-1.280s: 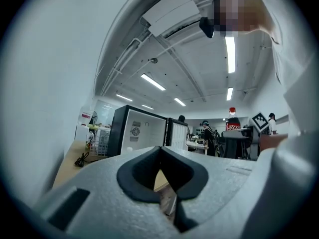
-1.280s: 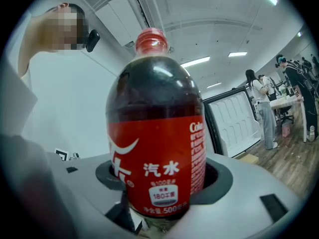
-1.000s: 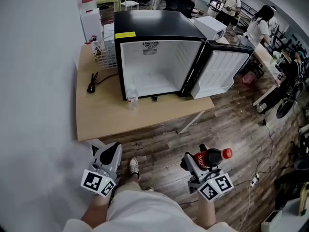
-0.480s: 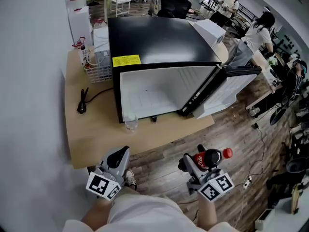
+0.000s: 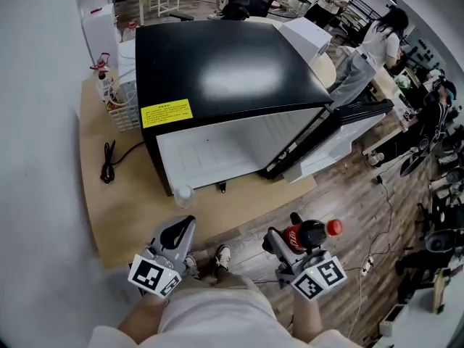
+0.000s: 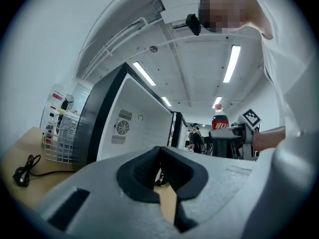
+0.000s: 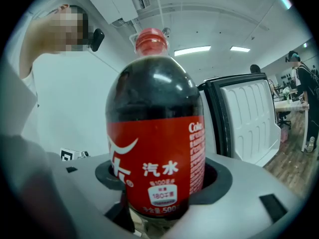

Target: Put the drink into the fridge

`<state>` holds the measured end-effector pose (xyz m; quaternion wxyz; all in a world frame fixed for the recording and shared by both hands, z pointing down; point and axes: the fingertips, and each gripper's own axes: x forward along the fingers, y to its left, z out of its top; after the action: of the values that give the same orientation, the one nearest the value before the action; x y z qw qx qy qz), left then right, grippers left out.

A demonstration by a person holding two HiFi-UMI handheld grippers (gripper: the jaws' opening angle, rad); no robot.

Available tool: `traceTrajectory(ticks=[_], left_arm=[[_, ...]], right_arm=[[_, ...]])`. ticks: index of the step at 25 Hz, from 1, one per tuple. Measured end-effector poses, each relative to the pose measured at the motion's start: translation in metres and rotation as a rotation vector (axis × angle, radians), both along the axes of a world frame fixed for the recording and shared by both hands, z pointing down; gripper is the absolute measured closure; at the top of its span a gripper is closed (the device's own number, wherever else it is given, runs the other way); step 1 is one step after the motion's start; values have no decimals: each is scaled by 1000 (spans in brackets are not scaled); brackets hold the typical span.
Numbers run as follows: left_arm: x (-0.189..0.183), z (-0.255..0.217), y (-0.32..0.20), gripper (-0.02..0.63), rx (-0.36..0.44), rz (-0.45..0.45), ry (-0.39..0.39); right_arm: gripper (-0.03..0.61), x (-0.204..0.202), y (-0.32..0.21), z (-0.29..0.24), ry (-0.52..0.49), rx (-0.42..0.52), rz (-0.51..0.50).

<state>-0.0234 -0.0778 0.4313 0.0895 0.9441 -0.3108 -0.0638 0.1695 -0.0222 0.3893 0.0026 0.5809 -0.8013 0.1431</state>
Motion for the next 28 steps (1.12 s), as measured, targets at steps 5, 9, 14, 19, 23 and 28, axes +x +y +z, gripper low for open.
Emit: traceTrajectory(ticks=[5,9,14,19,23,28], left_arm=[[12,-7,-12,598,5,-51,-15],[26,-11,-15,598,24,-60,-44],[35,-16,-20,598,34,-101,-58],[31,-17,-29,600,36,-158,-79],[31,-15,-31,598,27,-193,-87],[36,-11,-29,600,8,-213,-111]], right_arm=[[267,13,-37,10,-16,-8,-59],[267,12,-67,10,-12,10,-124],[267,12,-99,14,22,23,-185],[267,14,-131,23,49,37,-221],[268,10,-155,29,10,37,-246],[267,5,-181,40,1,33,-264]])
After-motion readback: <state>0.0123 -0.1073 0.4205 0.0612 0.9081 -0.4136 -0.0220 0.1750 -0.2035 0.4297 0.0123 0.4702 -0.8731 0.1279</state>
